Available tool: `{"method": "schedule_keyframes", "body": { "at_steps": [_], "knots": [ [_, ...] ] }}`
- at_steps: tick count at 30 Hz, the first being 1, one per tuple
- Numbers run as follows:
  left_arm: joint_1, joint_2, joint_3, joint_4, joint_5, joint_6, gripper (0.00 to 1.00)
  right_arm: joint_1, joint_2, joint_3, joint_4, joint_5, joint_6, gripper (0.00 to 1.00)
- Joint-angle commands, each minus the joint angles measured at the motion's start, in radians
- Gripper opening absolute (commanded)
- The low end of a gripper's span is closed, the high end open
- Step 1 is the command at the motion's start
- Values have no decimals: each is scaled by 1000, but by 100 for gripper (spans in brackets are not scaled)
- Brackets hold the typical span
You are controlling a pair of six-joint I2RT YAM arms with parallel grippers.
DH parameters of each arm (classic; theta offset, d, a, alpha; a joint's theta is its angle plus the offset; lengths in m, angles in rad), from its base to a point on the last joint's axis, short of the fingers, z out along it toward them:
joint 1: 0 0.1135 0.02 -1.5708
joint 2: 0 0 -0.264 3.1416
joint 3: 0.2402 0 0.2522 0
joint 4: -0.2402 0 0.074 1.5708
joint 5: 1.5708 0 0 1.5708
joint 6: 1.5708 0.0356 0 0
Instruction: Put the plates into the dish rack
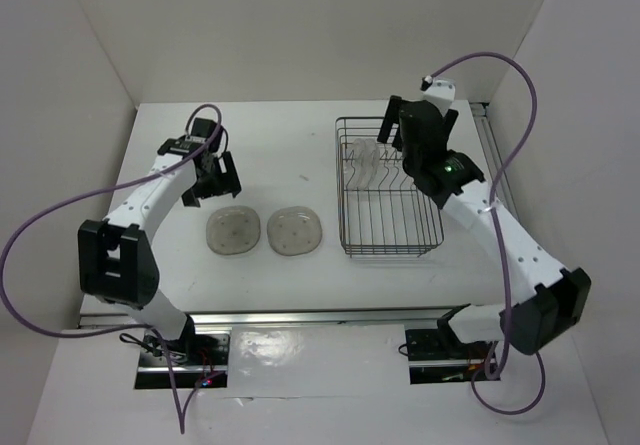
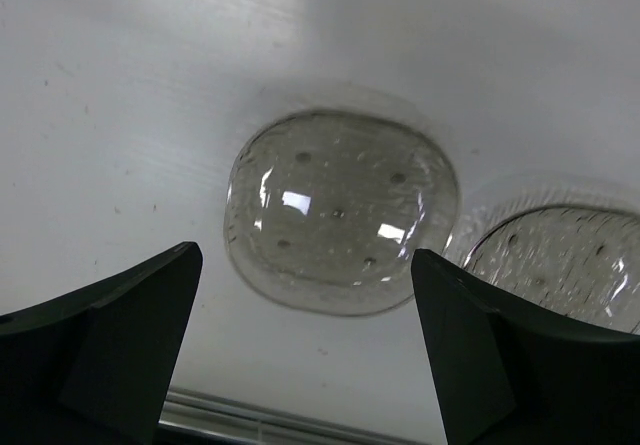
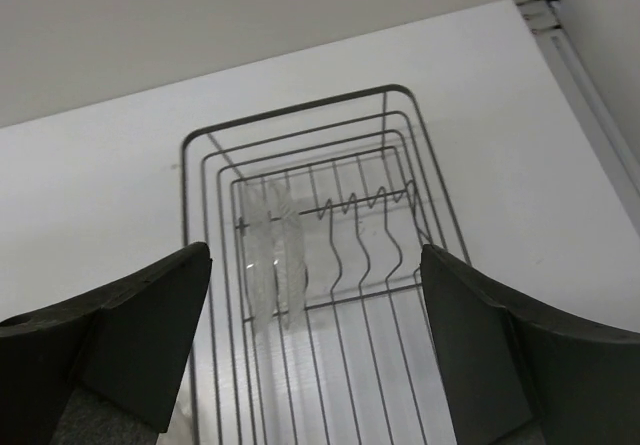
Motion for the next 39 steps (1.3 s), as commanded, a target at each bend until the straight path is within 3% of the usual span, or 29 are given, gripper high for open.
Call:
{"method": "schedule_keyframes", "body": {
  "at_steps": [1, 6, 12, 17, 29, 31, 34, 36, 39],
  "knots": [
    [15, -113, -120, 11, 3, -68, 100, 3, -79, -83, 51, -176, -36, 93],
    [38, -202, -281, 34, 24, -154, 100, 13, -143, -194, 138, -389, -58, 95],
    [28, -336, -508, 97, 54, -321, 100, 35, -174, -203, 148, -454, -67, 95],
    [19, -347, -562, 139, 29, -367, 98, 46, -205, -214, 158, -488, -76, 97],
    [10, -206, -625, 303, -8, -380, 86, 84, -237, -203, 149, -476, -96, 97],
    [10, -206, -634, 327, -17, -390, 79, 95, -237, -203, 149, -476, -96, 97],
    [10, -184, -634, 337, -28, -391, 53, 104, -237, -203, 149, -476, -96, 97],
    [10, -173, -634, 347, -28, -391, 52, 104, -237, -203, 149, -461, -96, 97],
    [19, -173, -672, 381, -40, -377, 32, 113, -246, -203, 149, -451, -96, 97]
  ]
}}
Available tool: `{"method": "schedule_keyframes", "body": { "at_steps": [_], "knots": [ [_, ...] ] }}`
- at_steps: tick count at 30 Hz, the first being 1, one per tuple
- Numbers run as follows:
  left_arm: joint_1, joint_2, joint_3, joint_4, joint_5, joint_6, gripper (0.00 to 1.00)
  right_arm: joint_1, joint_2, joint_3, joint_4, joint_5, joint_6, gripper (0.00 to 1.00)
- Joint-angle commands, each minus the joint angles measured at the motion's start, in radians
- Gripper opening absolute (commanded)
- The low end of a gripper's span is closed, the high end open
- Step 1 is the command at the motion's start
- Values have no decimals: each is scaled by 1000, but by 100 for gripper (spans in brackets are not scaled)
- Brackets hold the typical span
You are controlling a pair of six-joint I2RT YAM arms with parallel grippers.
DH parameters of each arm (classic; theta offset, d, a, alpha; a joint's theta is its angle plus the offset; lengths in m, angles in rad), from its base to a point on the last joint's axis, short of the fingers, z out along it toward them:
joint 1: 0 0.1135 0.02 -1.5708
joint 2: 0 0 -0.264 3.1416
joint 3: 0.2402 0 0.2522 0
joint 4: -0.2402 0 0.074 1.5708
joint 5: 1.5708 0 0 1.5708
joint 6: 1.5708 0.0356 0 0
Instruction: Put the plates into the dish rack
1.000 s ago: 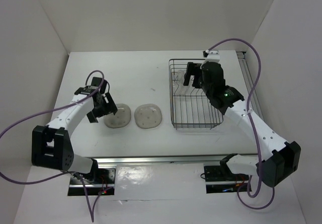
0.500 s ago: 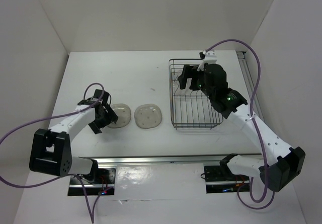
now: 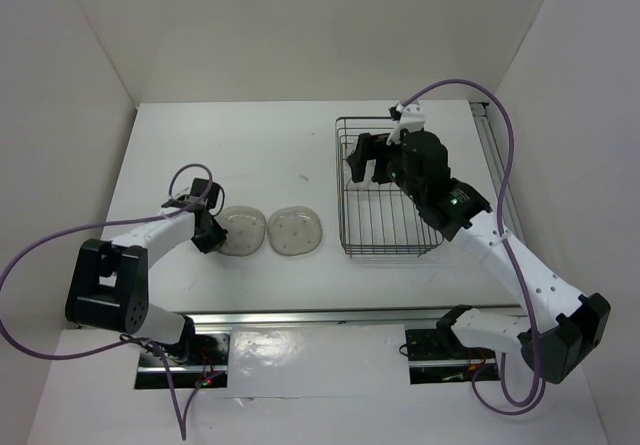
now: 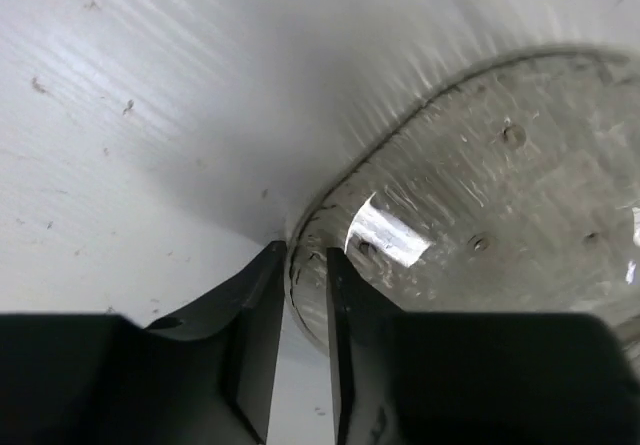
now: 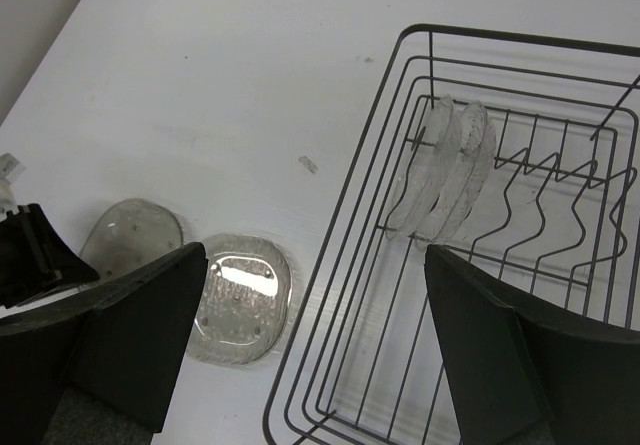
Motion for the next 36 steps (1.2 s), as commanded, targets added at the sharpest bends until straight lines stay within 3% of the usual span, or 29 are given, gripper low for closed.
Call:
{"method": "schedule_keyframes", "body": {
  "at_steps": [1, 3, 6, 11, 16, 21, 24, 25, 29, 36],
  "knots": [
    [5, 11, -49, 58, -18, 10, 30, 13, -45, 9, 52, 25, -14, 97],
    [35, 11, -79, 71, -18, 10, 27, 13, -45, 9, 52, 25, -14, 97],
    [57, -3, -88, 85, -2, 24, 0, 13, -56, 9, 52, 25, -14, 97],
    [66, -66, -76, 36, -36, 24, 0, 13, -47, 20, 52, 16, -14, 97],
    [66, -282, -48, 6, -91, 1, 0, 13, -18, 11, 75, -19, -14, 97],
    [66, -462, 19, 11, -64, 98, 0, 13, -8, -24, 153, -129, -23, 97],
    [57, -526, 75, 28, 32, 185, 0, 4, 2, -57, 253, -379, -49, 97],
    [57, -538, 84, 46, 65, 213, 0, 4, 16, -73, 277, -380, -49, 97],
    [25, -606, 72, 175, 235, 299, 0, -10, 67, -116, 466, -658, -49, 97],
    [-6, -644, 41, 304, 488, 342, 0, 35, 205, -49, 455, -696, -63, 97]
  ]
}}
